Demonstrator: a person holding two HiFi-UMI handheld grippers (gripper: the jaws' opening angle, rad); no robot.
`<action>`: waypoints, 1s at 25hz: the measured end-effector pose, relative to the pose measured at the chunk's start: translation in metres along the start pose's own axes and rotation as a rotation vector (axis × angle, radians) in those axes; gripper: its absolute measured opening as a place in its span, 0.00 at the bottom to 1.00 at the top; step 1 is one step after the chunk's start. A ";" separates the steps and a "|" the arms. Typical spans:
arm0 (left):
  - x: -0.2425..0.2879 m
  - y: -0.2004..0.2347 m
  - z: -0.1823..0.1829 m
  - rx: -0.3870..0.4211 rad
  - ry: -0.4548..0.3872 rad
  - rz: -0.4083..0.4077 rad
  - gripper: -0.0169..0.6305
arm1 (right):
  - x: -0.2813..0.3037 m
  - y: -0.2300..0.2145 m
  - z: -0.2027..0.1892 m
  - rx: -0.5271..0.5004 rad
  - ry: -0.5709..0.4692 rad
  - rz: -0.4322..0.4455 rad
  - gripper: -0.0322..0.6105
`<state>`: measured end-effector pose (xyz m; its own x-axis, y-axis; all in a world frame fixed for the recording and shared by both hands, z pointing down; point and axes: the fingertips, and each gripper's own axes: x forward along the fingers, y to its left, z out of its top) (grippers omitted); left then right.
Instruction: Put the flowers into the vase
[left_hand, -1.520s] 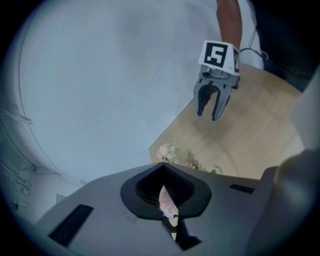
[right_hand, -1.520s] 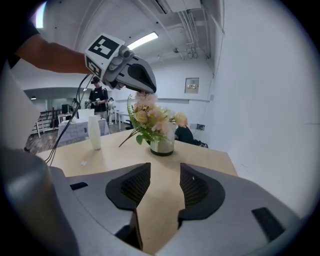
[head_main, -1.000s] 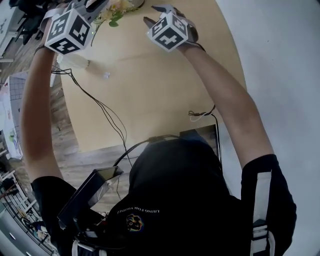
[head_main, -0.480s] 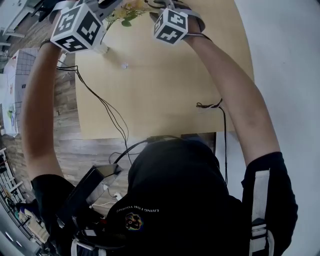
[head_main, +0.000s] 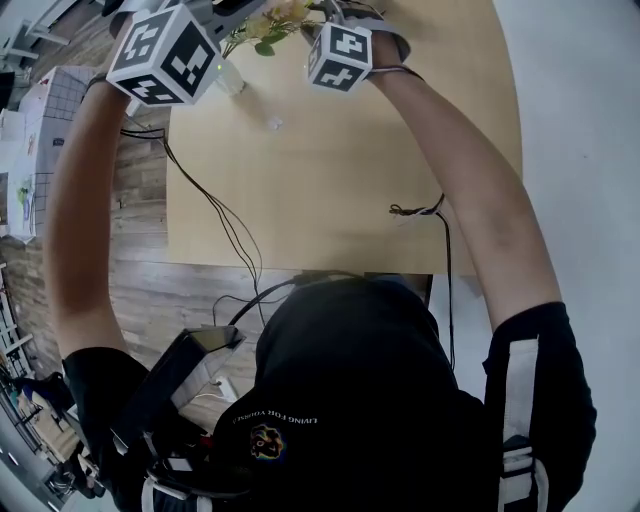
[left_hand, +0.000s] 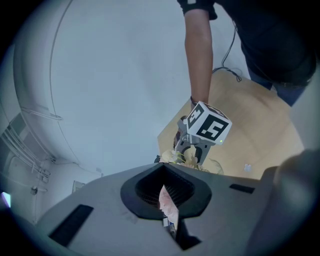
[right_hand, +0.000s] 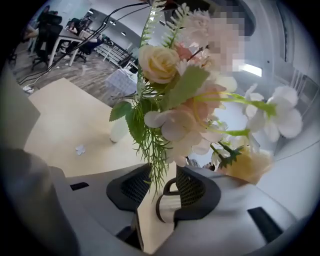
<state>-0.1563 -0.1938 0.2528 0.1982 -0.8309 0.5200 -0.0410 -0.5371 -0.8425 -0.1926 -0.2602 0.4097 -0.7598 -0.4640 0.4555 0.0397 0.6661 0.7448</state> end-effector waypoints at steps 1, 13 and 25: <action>-0.004 0.002 -0.001 -0.003 0.000 0.002 0.03 | 0.001 -0.001 0.006 -0.013 -0.004 -0.004 0.29; -0.039 0.005 -0.037 -0.086 0.041 0.053 0.03 | 0.002 -0.020 0.032 -0.052 -0.023 -0.082 0.10; -0.070 0.003 -0.086 -0.177 0.096 0.113 0.03 | 0.001 -0.073 0.061 -0.064 -0.022 -0.196 0.09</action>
<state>-0.2546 -0.1498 0.2257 0.0885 -0.8928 0.4417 -0.2301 -0.4497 -0.8630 -0.2357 -0.2734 0.3263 -0.7708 -0.5678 0.2889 -0.0697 0.5259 0.8477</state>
